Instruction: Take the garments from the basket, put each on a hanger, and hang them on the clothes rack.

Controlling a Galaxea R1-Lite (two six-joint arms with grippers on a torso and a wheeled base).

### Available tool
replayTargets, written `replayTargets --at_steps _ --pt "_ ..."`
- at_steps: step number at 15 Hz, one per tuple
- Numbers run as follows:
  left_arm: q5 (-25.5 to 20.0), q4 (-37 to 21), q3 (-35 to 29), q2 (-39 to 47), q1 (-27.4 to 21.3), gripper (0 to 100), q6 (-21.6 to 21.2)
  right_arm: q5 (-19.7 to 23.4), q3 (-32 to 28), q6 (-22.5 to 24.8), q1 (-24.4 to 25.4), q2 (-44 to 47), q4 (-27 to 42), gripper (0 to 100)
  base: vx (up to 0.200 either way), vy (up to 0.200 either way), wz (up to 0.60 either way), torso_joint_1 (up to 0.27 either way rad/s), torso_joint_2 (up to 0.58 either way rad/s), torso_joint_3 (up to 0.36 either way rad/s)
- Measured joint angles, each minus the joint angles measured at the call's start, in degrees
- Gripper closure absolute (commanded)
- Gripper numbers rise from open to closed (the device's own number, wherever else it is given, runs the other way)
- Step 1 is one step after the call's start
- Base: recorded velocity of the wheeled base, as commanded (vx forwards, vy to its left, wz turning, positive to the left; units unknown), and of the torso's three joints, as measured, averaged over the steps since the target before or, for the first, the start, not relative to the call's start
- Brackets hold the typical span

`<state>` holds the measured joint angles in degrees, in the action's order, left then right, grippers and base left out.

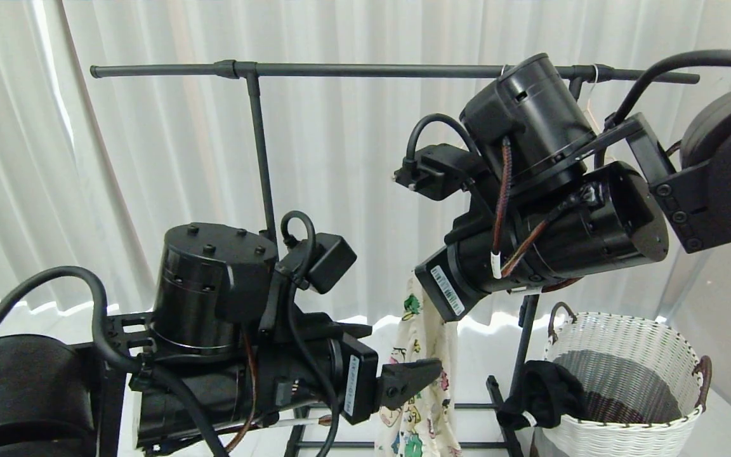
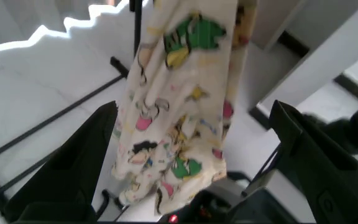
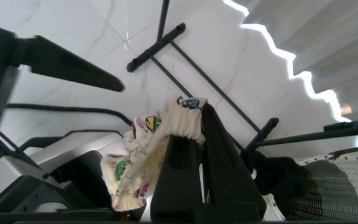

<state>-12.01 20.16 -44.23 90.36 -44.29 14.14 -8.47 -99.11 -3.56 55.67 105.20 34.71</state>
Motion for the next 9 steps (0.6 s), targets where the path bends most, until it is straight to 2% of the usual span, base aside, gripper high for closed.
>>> replayTargets --at_steps 2,4,6,9 --pt "0.2 1.0 0.1 1.6 1.1 0 2.9 0.0 -0.1 0.0 0.2 0.1 0.0 100 0.0 0.0 0.0 0.0 0.0 0.0" --pt "0.4 1.7 0.1 3.1 1.8 0 3.7 -0.1 -0.2 0.0 0.3 0.1 0.0 100 0.0 0.0 0.0 0.0 0.0 0.0" --pt "2.5 3.6 0.1 4.8 1.8 0 6.7 -0.2 -0.3 0.0 0.7 0.1 0.0 100 0.0 0.0 0.0 0.0 0.0 0.0" --pt "9.3 3.9 0.6 6.7 1.4 0 7.1 -1.0 -0.3 0.0 0.8 0.2 0.0 100 0.0 0.0 0.0 0.0 0.0 0.0"
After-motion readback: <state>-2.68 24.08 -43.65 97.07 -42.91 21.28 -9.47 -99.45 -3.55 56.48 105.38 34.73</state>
